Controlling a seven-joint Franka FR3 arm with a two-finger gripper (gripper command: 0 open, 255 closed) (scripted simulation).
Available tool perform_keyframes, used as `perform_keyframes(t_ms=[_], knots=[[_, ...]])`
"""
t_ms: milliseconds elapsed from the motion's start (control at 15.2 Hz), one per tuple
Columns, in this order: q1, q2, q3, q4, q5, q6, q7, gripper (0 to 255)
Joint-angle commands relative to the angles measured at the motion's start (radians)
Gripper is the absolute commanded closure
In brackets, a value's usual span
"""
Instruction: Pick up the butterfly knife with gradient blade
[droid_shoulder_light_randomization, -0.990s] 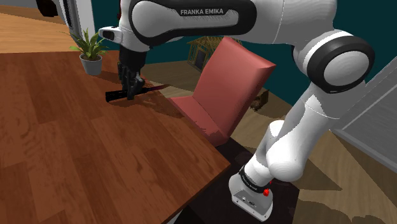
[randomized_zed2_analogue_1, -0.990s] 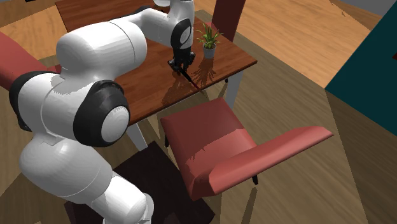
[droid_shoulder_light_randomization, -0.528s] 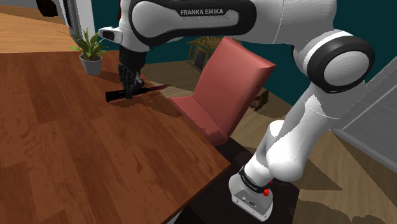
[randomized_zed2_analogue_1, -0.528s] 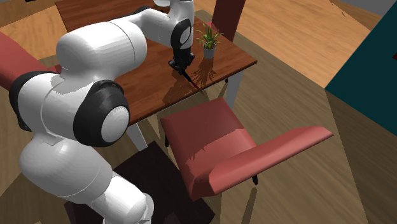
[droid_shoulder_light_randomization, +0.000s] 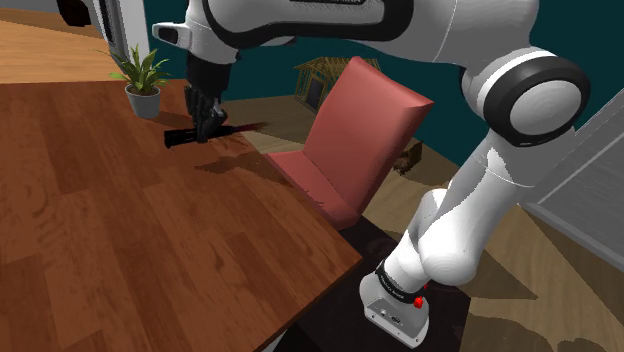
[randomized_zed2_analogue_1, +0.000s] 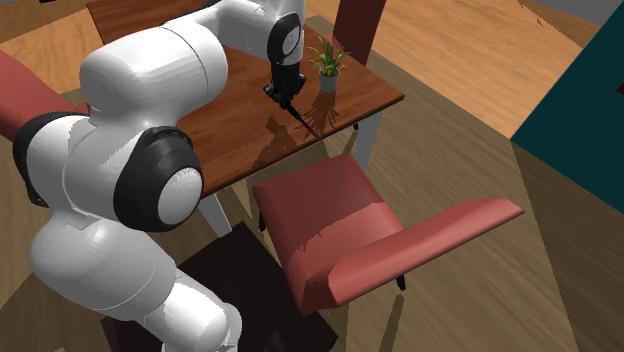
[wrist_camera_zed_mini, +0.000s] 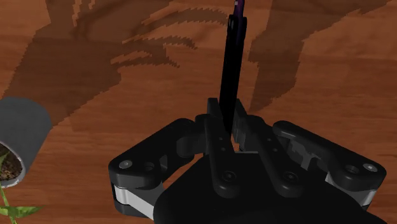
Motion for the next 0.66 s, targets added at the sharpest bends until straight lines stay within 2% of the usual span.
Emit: perform_keyframes(t_ms=[0,462,594], knots=[[0.0,-0.001,0.0,0.024,-0.001,-0.026,0.002,255],[-0.001,0.003,-0.001,0.124,-0.004,-0.121,0.013,255],[-0.001,0.003,-0.001,0.126,-0.004,-0.123,0.013,255]])
